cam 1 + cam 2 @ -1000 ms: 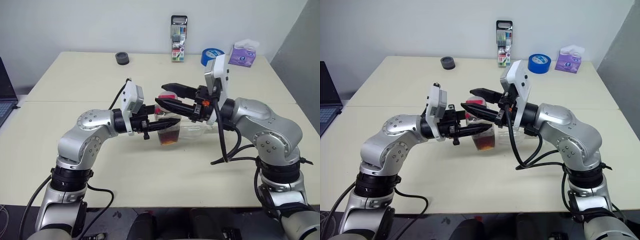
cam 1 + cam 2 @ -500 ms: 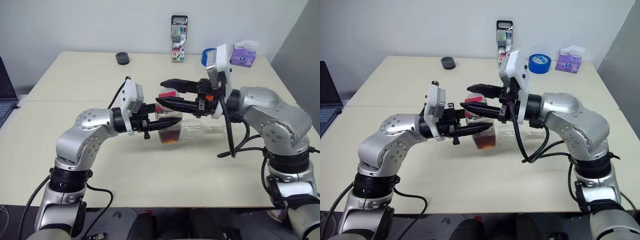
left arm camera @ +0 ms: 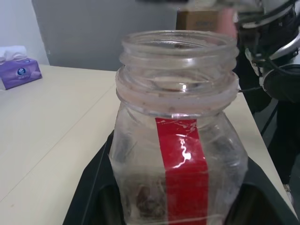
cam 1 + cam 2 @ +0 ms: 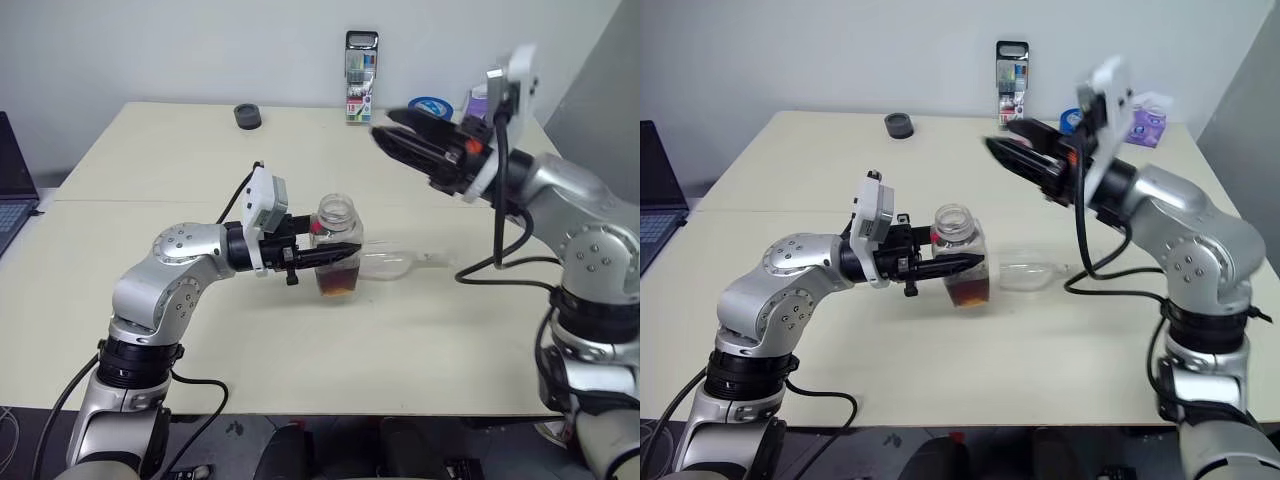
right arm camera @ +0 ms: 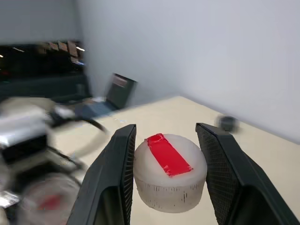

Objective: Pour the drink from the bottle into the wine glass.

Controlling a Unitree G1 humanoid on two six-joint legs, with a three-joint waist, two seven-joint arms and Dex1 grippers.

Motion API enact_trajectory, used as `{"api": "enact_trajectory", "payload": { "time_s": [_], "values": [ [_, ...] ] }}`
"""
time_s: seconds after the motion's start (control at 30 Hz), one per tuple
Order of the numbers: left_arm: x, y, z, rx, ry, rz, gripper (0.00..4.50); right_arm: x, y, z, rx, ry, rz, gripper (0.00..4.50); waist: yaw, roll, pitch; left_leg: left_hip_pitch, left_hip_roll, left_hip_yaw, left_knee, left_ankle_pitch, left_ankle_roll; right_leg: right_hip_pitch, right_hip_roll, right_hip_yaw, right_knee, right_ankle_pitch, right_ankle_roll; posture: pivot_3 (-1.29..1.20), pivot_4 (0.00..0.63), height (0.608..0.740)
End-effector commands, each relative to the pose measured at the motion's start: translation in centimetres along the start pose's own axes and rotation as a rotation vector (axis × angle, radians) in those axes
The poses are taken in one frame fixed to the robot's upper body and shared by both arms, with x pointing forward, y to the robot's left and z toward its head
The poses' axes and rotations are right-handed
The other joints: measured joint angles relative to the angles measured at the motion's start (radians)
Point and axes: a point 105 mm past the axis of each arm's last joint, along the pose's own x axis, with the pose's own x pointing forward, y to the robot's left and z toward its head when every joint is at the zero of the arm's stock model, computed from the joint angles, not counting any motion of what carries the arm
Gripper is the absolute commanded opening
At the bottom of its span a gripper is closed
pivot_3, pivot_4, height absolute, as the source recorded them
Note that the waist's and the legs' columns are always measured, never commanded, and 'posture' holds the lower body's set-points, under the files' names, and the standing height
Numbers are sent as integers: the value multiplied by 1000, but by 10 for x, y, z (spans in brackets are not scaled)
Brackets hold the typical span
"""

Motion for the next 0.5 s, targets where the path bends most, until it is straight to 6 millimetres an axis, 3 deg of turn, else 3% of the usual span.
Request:
{"api": "enact_trajectory", "payload": {
  "time_s": [0.03,0.17,0.27,0.37,0.5],
  "values": [
    [3,-5,11,55,-40,-17,1821,-23,-34,-21,-98,43,-256,1772,0,0,0,0,0,0,0,0,0,0,0,0,0,0,0,0,150,740],
    [8,-4,13,56,-52,-30,1821,-65,-89,-57,-191,152,-643,1772,-1,0,0,1,0,2,0,1,-1,-1,0,2,2,0,0,0,150,740],
    [10,-3,14,58,-55,-36,1821,-92,-113,-77,-192,192,-828,1772,-2,0,0,1,0,2,0,2,-3,-1,1,2,2,0,0,0,150,740],
    [11,-2,14,59,-58,-42,1821,-109,-123,-102,-140,225,-921,1772,-4,0,0,2,1,3,-1,2,-4,-1,2,4,2,0,0,0,150,740],
    [14,-2,15,59,-62,-50,1821,-117,-121,-146,-21,287,-975,1772,-6,0,0,3,1,4,-1,2,-4,-1,3,6,3,0,0,0,150,740]
  ]
}}
